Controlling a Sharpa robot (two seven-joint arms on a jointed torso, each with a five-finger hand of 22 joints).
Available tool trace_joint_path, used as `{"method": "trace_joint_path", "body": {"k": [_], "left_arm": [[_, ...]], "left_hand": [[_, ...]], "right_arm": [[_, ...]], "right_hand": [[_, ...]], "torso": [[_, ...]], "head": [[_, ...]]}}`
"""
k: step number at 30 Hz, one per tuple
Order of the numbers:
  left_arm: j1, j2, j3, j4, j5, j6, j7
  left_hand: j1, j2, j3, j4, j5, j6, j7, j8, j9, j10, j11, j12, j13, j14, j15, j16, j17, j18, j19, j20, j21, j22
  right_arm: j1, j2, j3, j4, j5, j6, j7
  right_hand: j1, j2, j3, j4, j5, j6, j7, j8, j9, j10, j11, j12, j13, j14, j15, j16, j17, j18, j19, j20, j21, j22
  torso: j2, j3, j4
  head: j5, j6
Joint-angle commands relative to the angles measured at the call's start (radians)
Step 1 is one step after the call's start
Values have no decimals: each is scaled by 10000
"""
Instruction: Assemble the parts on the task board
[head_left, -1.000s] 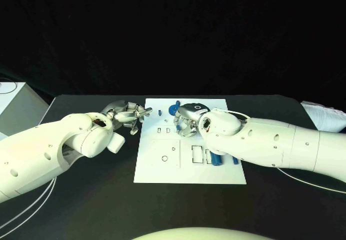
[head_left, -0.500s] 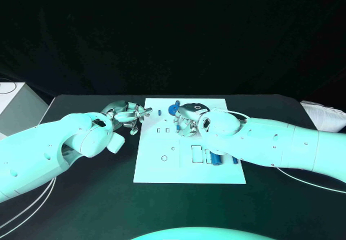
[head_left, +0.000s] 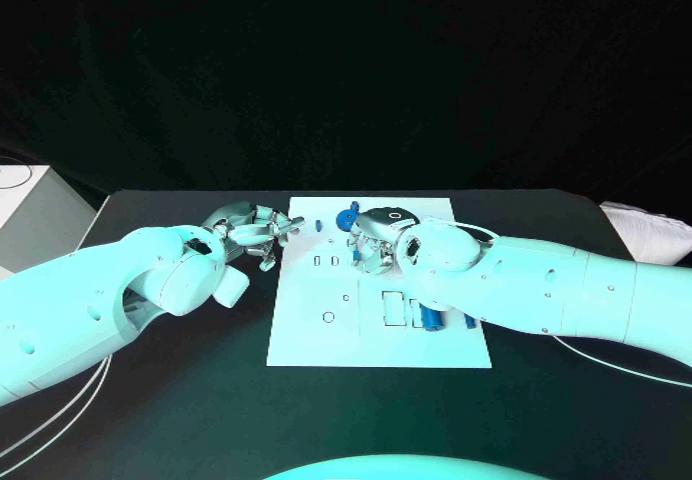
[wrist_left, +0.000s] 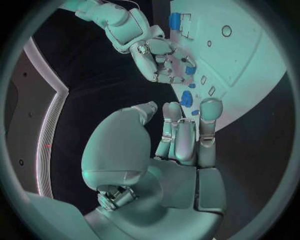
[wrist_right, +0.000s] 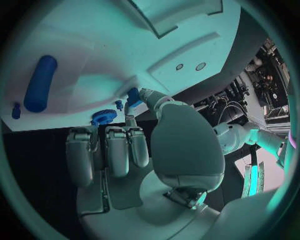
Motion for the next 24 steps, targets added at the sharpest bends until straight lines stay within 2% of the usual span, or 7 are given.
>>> {"method": "trace_joint_path", "body": {"k": [1,9,13,18,20,24], "left_arm": [[-1,6,6,9,41,214,43],[-1,7,6,-4,41,283,40],[-2,11,6,-12,41,318,31],[-2,25,5,-25,39,347,24],[-2,39,5,-42,39,357,25],[-2,116,4,-149,40,368,51]], "left_hand": [[-44,-64,65,6,1,-54,20,64,-8,-51,0,-36,-10,-47,35,-8,8,-119,-60,-10,-34,9],[-72,-79,67,9,-3,-63,28,72,-22,-56,7,-37,-17,-43,41,1,21,-120,-57,-4,-25,24],[-81,-85,66,10,-5,-66,30,73,-25,-57,9,-37,-18,-41,42,4,26,-121,-56,-3,-22,28],[-81,-85,66,10,-5,-66,30,73,-25,-57,9,-37,-18,-41,42,4,26,-121,-56,-3,-22,28],[-96,-91,66,12,-8,-69,34,77,-31,-60,12,-37,-21,-36,45,12,40,-126,-46,0,-3,56],[-115,-118,63,7,-12,-90,44,78,-45,-72,19,-40,-28,-20,50,35,75,-131,-34,5,20,89]], "right_arm": [[-5,4,0,-4,-98,-95,-66],[-7,-15,0,10,-97,-258,-64],[-7,-35,0,28,-89,-359,-45],[-9,-80,1,92,-72,-536,-14],[-10,-120,1,147,-65,-676,12],[-11,-343,7,397,113,-1336,251]], "right_hand": [[-136,0,-98,43,-73,-105,32,-71,-25,458,105,-76,2119,905,78,-40,1956,-47,977,69,-50,2389],[-93,-17,-287,153,-86,-428,181,-299,-79,263,236,-276,1965,902,186,-41,1952,-40,969,155,-89,2370],[-58,-22,-467,254,-146,-680,319,-464,-131,116,357,-419,1852,886,285,-81,1898,-25,954,235,-165,2331],[-40,-30,-795,443,-420,-753,410,-511,-182,49,450,-475,1799,879,373,-95,1877,-15,945,327,-211,2308],[-37,-29,-873,491,-473,-762,419,-515,-191,38,459,-483,1790,878,382,-97,1874,-14,943,340,-218,2305],[-79,-30,-1206,725,-574,-752,430,-502,-209,53,473,-458,1799,876,397,-98,1869,-10,942,373,-231,2300]], "torso": [[0,-2,1],[2,-2,1],[0,1,0],[2,-2,5],[3,2,8],[-24,12,15]], "head": [[-1,-4],[-2,-7],[-6,-3],[-3,-1],[1,5],[-6,44]]}}
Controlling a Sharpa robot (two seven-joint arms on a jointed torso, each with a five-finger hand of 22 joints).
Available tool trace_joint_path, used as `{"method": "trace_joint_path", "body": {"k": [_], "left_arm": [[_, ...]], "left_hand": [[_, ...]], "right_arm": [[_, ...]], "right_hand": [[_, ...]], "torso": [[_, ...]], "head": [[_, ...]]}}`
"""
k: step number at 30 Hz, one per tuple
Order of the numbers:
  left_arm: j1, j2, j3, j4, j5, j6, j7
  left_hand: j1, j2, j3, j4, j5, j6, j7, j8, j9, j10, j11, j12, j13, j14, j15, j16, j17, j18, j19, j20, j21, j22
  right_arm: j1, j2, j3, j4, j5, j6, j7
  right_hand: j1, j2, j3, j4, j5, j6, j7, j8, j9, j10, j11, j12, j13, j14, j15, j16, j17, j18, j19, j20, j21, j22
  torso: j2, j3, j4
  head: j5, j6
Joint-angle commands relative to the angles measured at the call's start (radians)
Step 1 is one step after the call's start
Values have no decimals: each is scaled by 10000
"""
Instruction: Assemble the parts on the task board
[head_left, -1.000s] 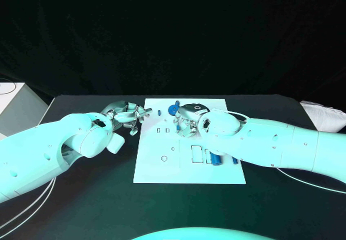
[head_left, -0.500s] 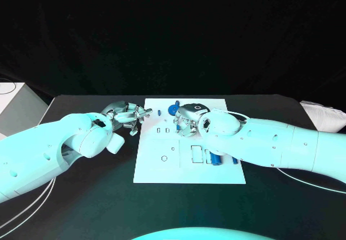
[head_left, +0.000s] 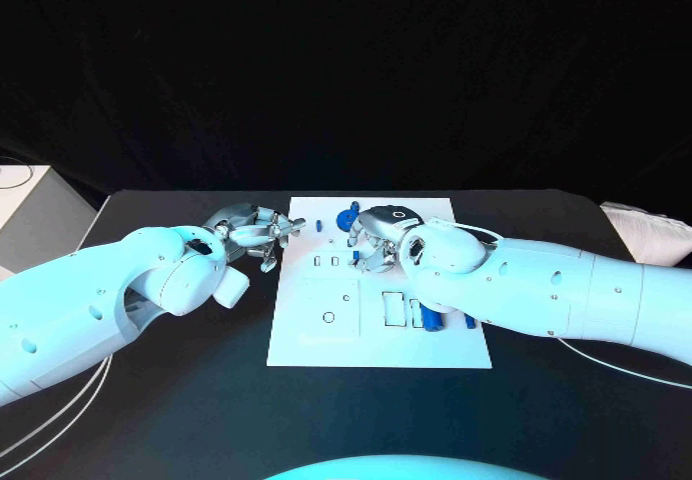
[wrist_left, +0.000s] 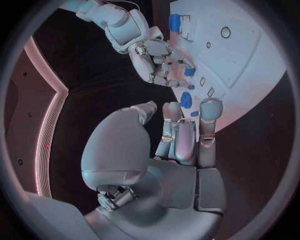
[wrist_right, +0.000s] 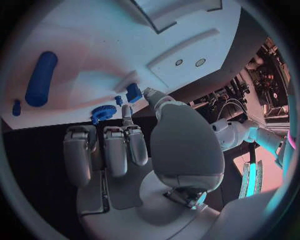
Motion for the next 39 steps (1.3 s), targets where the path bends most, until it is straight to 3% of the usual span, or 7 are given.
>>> {"method": "trace_joint_path", "body": {"k": [1,8,14,19,25,31,39], "left_arm": [[-1,87,3,-94,39,204,86],[11,378,-4,-517,-111,267,168],[52,807,-17,-1047,-560,788,27],[264,1242,-186,-1600,-1108,1572,-422],[1068,1810,-769,-2326,-2072,2921,-1429],[1884,2512,-1441,-3072,-2852,4041,-2217],[2219,3325,-1845,-3845,-3286,4791,-2512]], "left_hand": [[-76,-81,69,6,-11,-110,36,22,-45,-86,29,-44,-26,-13,57,47,44,-132,-32,10,28,52],[-196,-197,212,-11,-16,-1045,592,-1093,-888,-293,483,-42,-139,-49,428,80,40,-138,-95,311,54,98],[-814,-182,-107,24,-16,-1038,626,-1286,-1169,14,529,291,-68,213,485,402,527,-216,172,401,524,702],[-1318,-3,-344,28,-16,-492,410,-1005,-1159,1374,334,1312,1804,613,320,843,1293,-386,635,309,1264,1666],[-1465,159,-332,11,-7,8,146,-827,-940,2939,85,2342,4174,1154,96,1537,2625,-741,1474,113,2642,3559],[-1078,226,54,-109,25,-66,104,-877,-767,3166,32,2479,4590,1211,40,1620,2798,-806,1588,66,2915,3923],[-657,-179,439,-312,-2,-200,311,-1634,-918,3272,201,2516,4865,1246,178,1678,2922,-848,1614,171,3086,4156]], "right_arm": [[-3,-207,11,221,202,-999,332],[182,-916,90,621,2471,-1247,2184],[371,-1557,172,703,4853,-1112,3431],[510,-2013,244,625,6647,-1068,3990],[727,-2362,274,454,7665,-996,4069],[841,-2451,300,209,7784,-791,3808],[912,-2327,336,-148,7787,-681,3620]], "right_hand": [[-52,8,-299,178,-68,-20,35,-20,-19,64,82,-18,1809,858,60,-34,1872,-11,927,108,-16,2305],[64,230,-783,593,257,-231,-10,163,46,97,50,30,1826,834,35,-94,1787,49,869,103,-301,2161],[251,359,-735,589,455,-359,-18,651,295,102,32,44,1828,826,15,-111,1766,62,852,78,-375,2127],[387,426,-633,570,620,-414,9,968,443,131,54,77,1849,828,38,-104,1775,54,858,93,-344,2146],[456,465,-553,554,697,-528,24,1055,478,212,63,158,1913,834,44,-87,1796,43,870,96,-290,2175],[481,432,-522,546,725,-704,57,1073,479,270,89,218,1960,854,62,-33,1867,26,888,107,-209,2218],[376,314,-628,557,1578,-877,87,1222,513,352,122,305,2026,876,94,36,1950,3,913,132,-98,2279]], "torso": [[-31,13,6],[-139,52,-87],[-288,137,-198],[-377,215,-249],[-455,293,-336],[-508,366,-347],[-512,372,-349]], "head": [[-6,43],[73,149],[180,184],[224,210],[302,169],[403,110],[416,43]]}}
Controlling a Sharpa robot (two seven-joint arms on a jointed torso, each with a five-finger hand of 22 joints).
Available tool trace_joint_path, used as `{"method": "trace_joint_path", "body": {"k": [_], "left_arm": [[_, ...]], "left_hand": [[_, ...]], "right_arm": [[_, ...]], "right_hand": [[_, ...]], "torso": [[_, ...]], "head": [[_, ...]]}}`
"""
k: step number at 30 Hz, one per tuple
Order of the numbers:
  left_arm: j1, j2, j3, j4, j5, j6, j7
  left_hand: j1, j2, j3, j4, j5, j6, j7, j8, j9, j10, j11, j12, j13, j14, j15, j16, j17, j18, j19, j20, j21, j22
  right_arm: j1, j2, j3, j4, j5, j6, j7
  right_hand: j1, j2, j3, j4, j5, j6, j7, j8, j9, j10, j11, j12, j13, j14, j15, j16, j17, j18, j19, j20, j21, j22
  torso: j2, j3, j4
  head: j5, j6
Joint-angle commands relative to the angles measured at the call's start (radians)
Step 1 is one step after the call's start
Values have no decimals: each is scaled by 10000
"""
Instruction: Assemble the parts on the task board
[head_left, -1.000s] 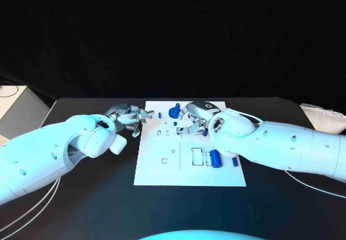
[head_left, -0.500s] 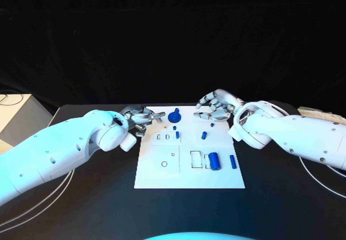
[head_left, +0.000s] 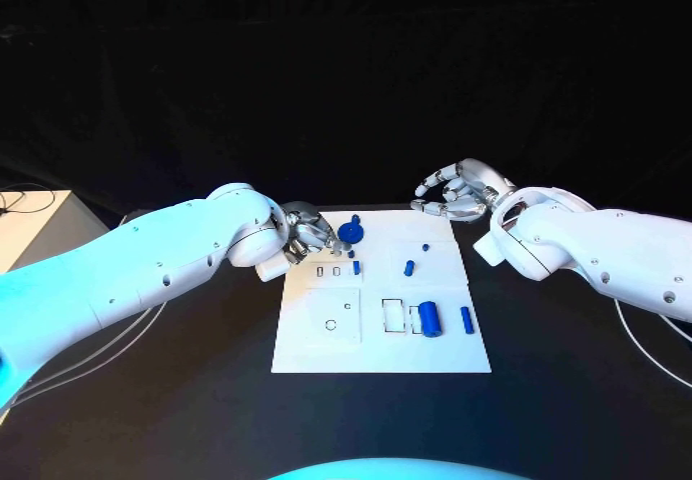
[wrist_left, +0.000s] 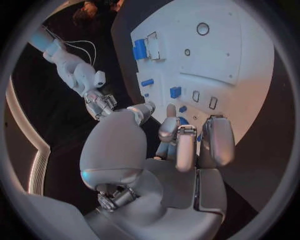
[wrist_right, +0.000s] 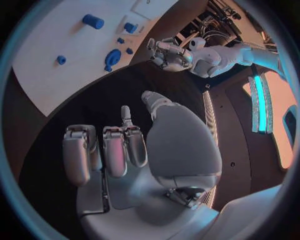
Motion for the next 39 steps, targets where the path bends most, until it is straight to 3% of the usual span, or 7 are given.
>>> {"method": "trace_joint_path", "body": {"k": [1,10,13,16,22,32,39], "left_arm": [[71,302,-67,-313,-704,1066,-493],[198,1134,-207,-1180,-1194,1454,-683],[214,1260,-218,-1355,-1286,1526,-711],[223,1381,-227,-1532,-1331,1563,-726],[227,1605,-236,-1793,-1346,1614,-738],[223,1816,-259,-2166,-1344,1742,-759],[214,1949,-268,-2267,-1307,1793,-762]], "left_hand": [[-72,-17,41,107,-2,41,89,-133,-27,60,66,81,80,929,79,68,2207,-152,35,85,117,93],[-385,-13,-36,359,-9,168,120,-403,-9,139,104,136,263,951,120,102,2276,-186,103,121,269,307],[-449,-16,-66,379,-12,180,122,-442,0,145,108,141,288,956,124,111,2295,-190,110,123,288,335],[-555,23,-97,398,-15,209,121,-492,19,147,109,140,304,958,128,114,2302,-196,119,122,313,370],[-905,67,-271,411,-24,311,94,-587,97,165,93,145,372,966,120,126,2327,-205,130,110,363,436],[-982,152,-313,390,-17,429,49,-578,172,171,58,141,398,972,96,136,2348,-208,133,95,384,464],[-975,172,-309,382,-16,460,37,-568,193,174,48,141,408,973,89,137,2350,-207,131,90,385,465]], "right_arm": [[44,77,19,-153,246,190,-85],[137,342,52,-581,248,106,-186],[148,380,57,-625,223,101,-206],[154,411,61,-667,193,96,-227],[159,465,69,-720,170,99,-248],[164,484,75,-685,181,143,-281],[168,489,78,-657,166,164,-291]], "right_hand": [[-50,-102,-54,-5,195,-47,6,37,10,357,55,48,2029,876,94,45,1950,3,912,66,35,2274],[-62,-105,-73,-9,279,-72,8,61,14,376,55,67,2045,877,97,50,1955,2,913,68,43,2279],[-62,-105,-73,-9,279,-72,8,61,14,376,55,67,2045,877,97,50,1955,2,913,68,43,2279],[-62,-105,-73,-9,279,-72,8,61,14,376,55,67,2045,877,97,50,1955,2,913,68,43,2279],[-62,-105,-73,-9,279,-72,8,61,14,376,55,67,2045,877,97,50,1955,2,913,68,43,2279],[-79,-105,-86,-3,315,-85,10,73,15,368,57,60,2038,875,99,44,1947,5,910,70,28,2272],[-79,-105,-86,-3,315,-85,10,73,15,368,57,60,2038,875,99,44,1947,5,910,70,28,2272]], "torso": [[-8,9,5],[32,2,-28],[39,10,-40],[58,36,-77],[63,4,-56],[68,1,-28],[80,4,-58]], "head": [[11,-38],[-42,-39],[-75,-80],[-28,13],[-63,-42],[-106,-110],[-134,-157]]}}
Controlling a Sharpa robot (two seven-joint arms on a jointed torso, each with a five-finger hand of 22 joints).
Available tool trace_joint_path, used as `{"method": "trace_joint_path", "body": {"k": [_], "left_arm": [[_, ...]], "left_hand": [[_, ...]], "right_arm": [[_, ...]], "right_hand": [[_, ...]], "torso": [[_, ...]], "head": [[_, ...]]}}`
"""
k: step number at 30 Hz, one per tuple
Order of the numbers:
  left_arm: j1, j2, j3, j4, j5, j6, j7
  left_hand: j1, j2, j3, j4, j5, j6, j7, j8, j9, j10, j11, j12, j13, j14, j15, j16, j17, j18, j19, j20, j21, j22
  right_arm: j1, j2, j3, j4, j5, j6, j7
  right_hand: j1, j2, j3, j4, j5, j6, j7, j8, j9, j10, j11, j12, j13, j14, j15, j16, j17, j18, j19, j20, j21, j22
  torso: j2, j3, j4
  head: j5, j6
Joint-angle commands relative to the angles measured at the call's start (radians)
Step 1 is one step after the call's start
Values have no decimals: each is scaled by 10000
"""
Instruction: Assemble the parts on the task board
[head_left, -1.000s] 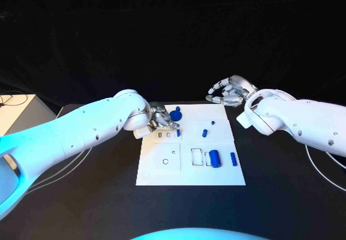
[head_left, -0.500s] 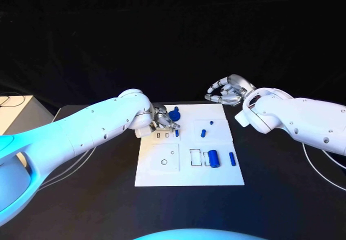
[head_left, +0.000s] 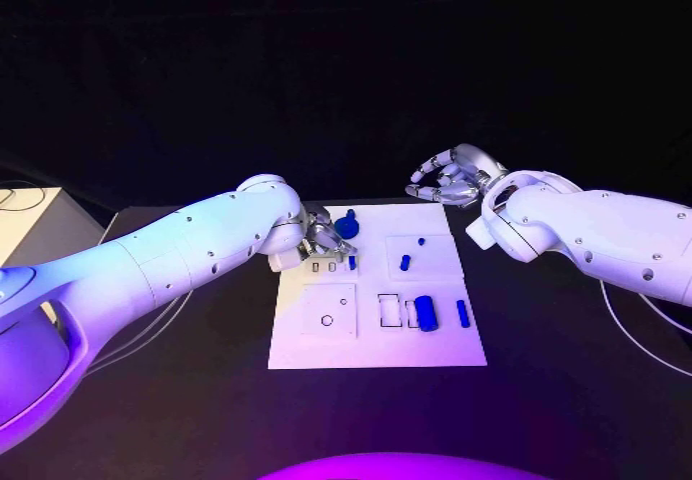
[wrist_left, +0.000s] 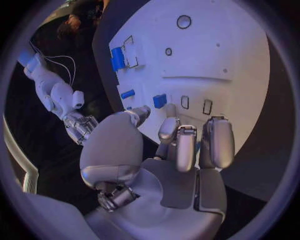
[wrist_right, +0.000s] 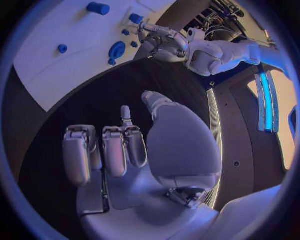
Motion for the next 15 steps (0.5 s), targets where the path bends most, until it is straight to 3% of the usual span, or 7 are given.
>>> {"method": "trace_joint_path", "body": {"k": [1,15], "left_arm": [[4,81,-4,-24,-19,256,12],[-6,180,-9,-117,24,280,20]], "left_hand": [[-23,46,-43,-18,-16,93,11,-7,25,37,-11,42,-14,971,10,57,2347,-51,57,16,63,3],[-45,74,-51,-9,-18,152,-11,18,66,38,-29,39,0,973,-5,61,2354,-53,59,6,72,16]], "right_arm": [[9,11,12,28,-28,96,-18],[11,30,16,58,-83,105,-24]], "right_hand": [[-26,-53,-57,25,34,-86,11,35,14,368,58,45,2040,912,62,51,1947,5,911,70,30,2277],[-43,-49,-67,32,45,-92,11,46,16,367,59,44,2039,910,63,44,1938,6,910,72,26,2275]], "torso": [[17,7,-27],[31,18,-15]], "head": [[-17,-30],[-31,-74]]}}
